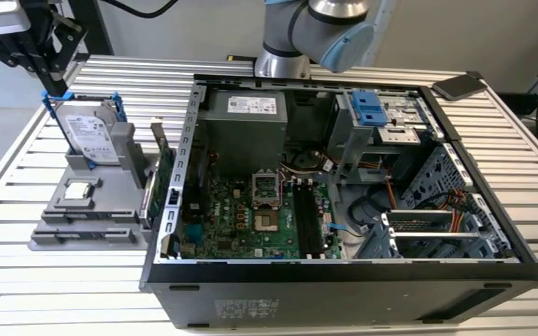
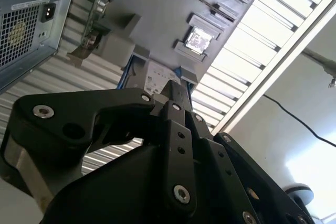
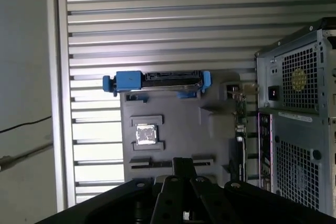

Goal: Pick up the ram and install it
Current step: 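Reach for the ram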

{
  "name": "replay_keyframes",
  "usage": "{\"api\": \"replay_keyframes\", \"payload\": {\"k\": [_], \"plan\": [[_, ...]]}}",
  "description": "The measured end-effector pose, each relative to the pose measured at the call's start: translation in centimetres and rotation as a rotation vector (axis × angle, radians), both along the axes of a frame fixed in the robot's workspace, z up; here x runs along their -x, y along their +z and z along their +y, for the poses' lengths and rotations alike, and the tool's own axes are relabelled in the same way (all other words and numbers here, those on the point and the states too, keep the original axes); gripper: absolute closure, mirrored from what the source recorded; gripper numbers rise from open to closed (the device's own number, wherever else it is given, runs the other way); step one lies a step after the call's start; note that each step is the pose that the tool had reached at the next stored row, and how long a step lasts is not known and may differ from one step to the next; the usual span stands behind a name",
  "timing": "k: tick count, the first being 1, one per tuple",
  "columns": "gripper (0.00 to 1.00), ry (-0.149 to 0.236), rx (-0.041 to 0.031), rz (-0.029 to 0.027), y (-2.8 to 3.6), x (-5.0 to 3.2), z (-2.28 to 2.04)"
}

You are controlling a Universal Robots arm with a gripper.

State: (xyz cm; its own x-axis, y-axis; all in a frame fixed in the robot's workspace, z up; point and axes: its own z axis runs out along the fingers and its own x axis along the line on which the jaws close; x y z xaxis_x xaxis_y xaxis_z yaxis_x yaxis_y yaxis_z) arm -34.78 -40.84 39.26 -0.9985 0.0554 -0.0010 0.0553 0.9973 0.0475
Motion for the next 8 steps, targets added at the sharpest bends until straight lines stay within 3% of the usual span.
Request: {"api": "replay_keyframes", "payload": {"k": [8], "plan": [[1.00,0.020,0.0000,0.0000,0.00,0.11,-1.27]]}}
